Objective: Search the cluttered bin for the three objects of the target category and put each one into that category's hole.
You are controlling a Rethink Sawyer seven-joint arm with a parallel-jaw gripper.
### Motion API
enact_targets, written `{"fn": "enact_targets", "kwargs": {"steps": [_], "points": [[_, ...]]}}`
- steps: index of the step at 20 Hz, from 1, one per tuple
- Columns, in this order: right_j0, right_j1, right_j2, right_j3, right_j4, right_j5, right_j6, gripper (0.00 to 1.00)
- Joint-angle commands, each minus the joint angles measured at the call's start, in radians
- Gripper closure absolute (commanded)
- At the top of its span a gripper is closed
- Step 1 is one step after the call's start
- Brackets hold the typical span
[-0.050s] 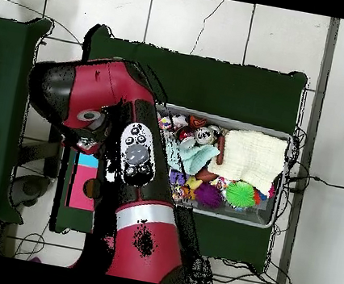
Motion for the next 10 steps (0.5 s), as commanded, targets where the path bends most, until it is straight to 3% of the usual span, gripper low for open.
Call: {"fn": "enact_targets", "kwargs": {"steps": [1,10], "points": [[0.002,0.017,-0.054,-0.044,-0.073,-0.030,0.205,1.00],[-0.026,0.058,-0.050,-0.106,-0.109,-0.009,0.102,1.00]]}}
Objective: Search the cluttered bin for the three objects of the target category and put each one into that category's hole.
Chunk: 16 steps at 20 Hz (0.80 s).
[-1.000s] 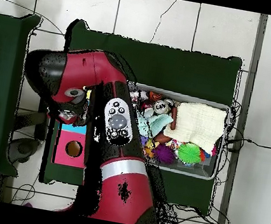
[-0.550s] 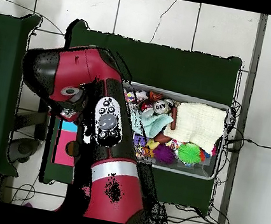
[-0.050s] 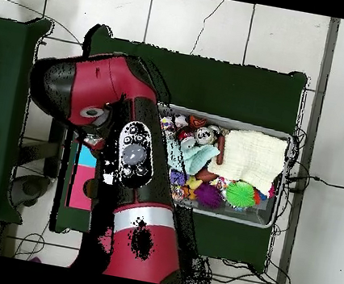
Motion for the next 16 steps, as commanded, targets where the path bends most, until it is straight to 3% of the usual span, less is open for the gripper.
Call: {"fn": "enact_targets", "kwargs": {"steps": [1,9,16], "points": [[-0.038,0.061,-0.017,-0.070,-0.072,0.001,0.088,1.00],[-0.052,0.085,-0.011,-0.098,-0.086,0.007,0.042,1.00],[-0.035,0.093,-0.032,-0.127,-0.146,0.065,-0.010,1.00]]}}
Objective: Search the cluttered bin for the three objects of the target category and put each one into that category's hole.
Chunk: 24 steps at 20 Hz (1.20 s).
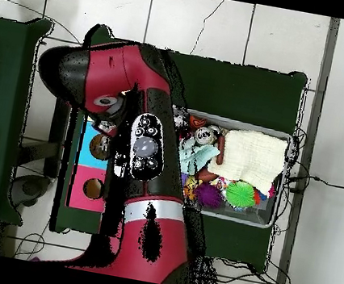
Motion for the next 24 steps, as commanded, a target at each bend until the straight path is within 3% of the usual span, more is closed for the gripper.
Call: {"fn": "enact_targets", "kwargs": {"steps": [1,4,11,16,17,24], "points": [[-0.021,0.046,-0.019,-0.018,-0.101,0.066,-0.015,1.00],[-0.023,0.045,-0.023,-0.022,-0.116,0.078,-0.029,1.00],[-0.059,0.045,0.023,-0.004,-0.022,0.043,0.020,1.00],[-0.053,0.058,0.027,-0.025,-0.008,0.074,0.024,1.00],[-0.054,0.058,0.027,-0.023,-0.001,0.073,0.027,0.00],[-0.056,0.068,0.042,-0.035,0.011,0.121,0.003,0.00]]}}
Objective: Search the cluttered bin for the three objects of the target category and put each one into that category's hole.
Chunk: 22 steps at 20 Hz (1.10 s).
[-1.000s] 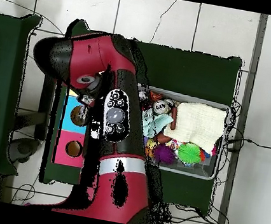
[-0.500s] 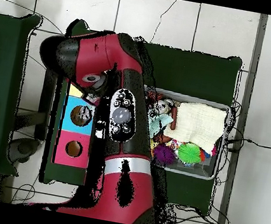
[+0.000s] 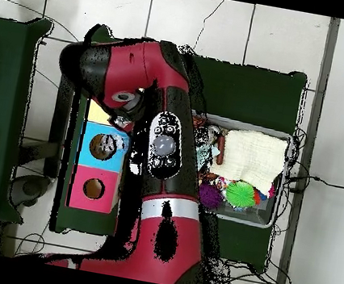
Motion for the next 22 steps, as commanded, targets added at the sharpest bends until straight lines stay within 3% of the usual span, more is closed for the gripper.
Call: {"fn": "enact_targets", "kwargs": {"steps": [1,6,9,15,20,22], "points": [[-0.023,0.043,0.056,0.014,0.025,0.114,0.000,0.00],[-0.032,0.047,0.069,0.021,0.047,0.125,0.000,0.00],[-0.052,0.044,0.079,0.075,0.091,0.128,0.008,0.00],[-0.083,0.047,0.110,0.167,0.195,0.026,0.024,0.00],[-0.093,0.049,0.118,0.195,0.225,-0.059,0.027,0.00],[-0.089,0.053,0.108,0.190,0.212,-0.047,0.023,0.00]]}}
